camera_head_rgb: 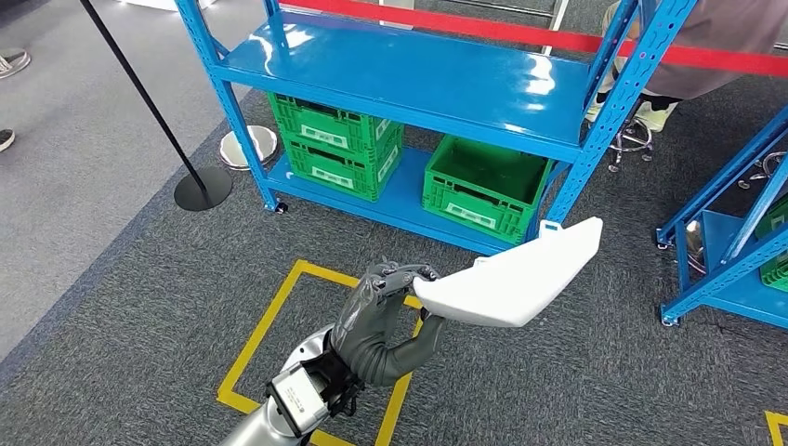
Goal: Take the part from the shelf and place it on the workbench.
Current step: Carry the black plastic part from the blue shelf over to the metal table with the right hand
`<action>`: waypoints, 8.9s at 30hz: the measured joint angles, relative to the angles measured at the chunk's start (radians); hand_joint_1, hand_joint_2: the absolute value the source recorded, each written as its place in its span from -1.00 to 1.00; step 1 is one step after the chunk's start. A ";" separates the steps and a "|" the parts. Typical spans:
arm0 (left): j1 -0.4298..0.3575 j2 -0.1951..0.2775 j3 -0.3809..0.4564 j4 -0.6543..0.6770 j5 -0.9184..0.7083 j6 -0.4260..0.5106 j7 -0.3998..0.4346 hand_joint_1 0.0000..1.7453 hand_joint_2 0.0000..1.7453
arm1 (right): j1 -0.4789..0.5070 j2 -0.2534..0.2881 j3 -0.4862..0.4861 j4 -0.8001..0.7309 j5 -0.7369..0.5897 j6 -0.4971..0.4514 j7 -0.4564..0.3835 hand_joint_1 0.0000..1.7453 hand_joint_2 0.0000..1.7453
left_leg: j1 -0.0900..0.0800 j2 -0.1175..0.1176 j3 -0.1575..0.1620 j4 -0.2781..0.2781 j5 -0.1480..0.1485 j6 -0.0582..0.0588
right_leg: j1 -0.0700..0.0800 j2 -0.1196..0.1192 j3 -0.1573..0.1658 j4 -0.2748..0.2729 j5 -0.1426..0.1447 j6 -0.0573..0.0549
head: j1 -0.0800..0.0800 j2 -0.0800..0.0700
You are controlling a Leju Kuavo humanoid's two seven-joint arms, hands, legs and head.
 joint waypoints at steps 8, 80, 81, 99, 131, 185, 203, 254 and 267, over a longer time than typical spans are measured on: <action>-0.005 -0.007 -0.001 0.002 0.002 -0.008 0.003 1.00 1.00 | 0.006 0.001 0.000 0.001 0.000 0.009 0.006 -1.00 -1.00 | -0.012 0.005 0.000 -0.118 0.024 0.054 | -0.007 0.003 -0.085 0.148 -0.110 0.038 | 0.012 0.000; -0.027 -0.022 -0.011 0.058 0.043 -0.030 0.006 1.00 1.00 | 0.012 0.007 0.002 -0.002 0.044 0.009 0.043 -1.00 -1.00 | -0.004 -0.134 -0.089 -0.079 0.080 0.010 | -0.012 0.084 0.067 0.026 -0.087 0.011 | 0.034 0.000; -0.027 -0.022 -0.011 0.058 0.043 -0.031 0.007 1.00 1.00 | 0.011 0.006 0.002 -0.003 0.044 0.008 0.043 -1.00 -1.00 | -0.004 -0.126 -0.095 -0.074 0.078 0.005 | -0.012 0.072 0.067 0.025 -0.084 0.004 | 0.033 0.000; -0.050 -0.043 -0.018 0.051 0.043 -0.074 0.042 1.00 1.00 | 0.006 0.010 -0.004 -0.005 0.041 -0.009 0.040 -1.00 -1.00 | -0.018 0.008 -0.064 -0.095 0.069 0.049 | -0.005 -0.028 0.017 0.126 -0.146 0.023 | 0.022 0.000; -0.069 -0.049 -0.023 0.055 0.055 -0.081 0.052 1.00 1.00 | 0.004 0.004 -0.012 -0.006 0.057 -0.012 0.026 -1.00 -1.00 | -0.016 -0.009 -0.088 -0.073 0.071 0.056 | -0.007 -0.006 -0.028 0.232 -0.192 0.031 | 0.035 0.000; -0.069 -0.067 -0.027 0.039 0.098 -0.157 0.121 1.00 1.00 | 0.003 0.008 -0.019 -0.008 0.083 -0.012 0.038 -1.00 -1.00 | -0.031 0.078 -0.083 -0.062 0.055 0.032 | 0.000 -0.095 0.042 0.025 -0.060 0.015 | 0.013 0.000; -0.075 -0.080 -0.040 0.053 0.137 -0.175 0.141 1.00 1.00 | 0.005 0.003 -0.023 -0.007 0.087 -0.009 0.043 -1.00 -1.00 | -0.001 -0.139 -0.096 -0.050 0.056 0.019 | -0.025 0.066 0.016 0.041 -0.052 0.036 | 0.025 0.000; -0.145 -0.123 -0.106 0.112 0.169 -0.228 0.206 1.00 1.00 | 0.000 0.023 -0.063 -0.008 0.068 -0.030 0.040 -1.00 -1.00 | -0.022 0.014 -0.071 -0.078 0.062 0.081 | -0.006 0.001 -0.067 0.267 -0.184 0.051 | -0.018 0.000; -0.153 -0.126 -0.127 0.122 0.193 -0.275 0.218 1.00 1.00 | -0.001 0.033 -0.074 -0.008 0.071 -0.034 0.025 -1.00 -1.00 | -0.020 -0.024 -0.069 -0.057 0.038 0.069 | -0.013 0.021 0.010 0.033 -0.045 0.037 | -0.018 0.000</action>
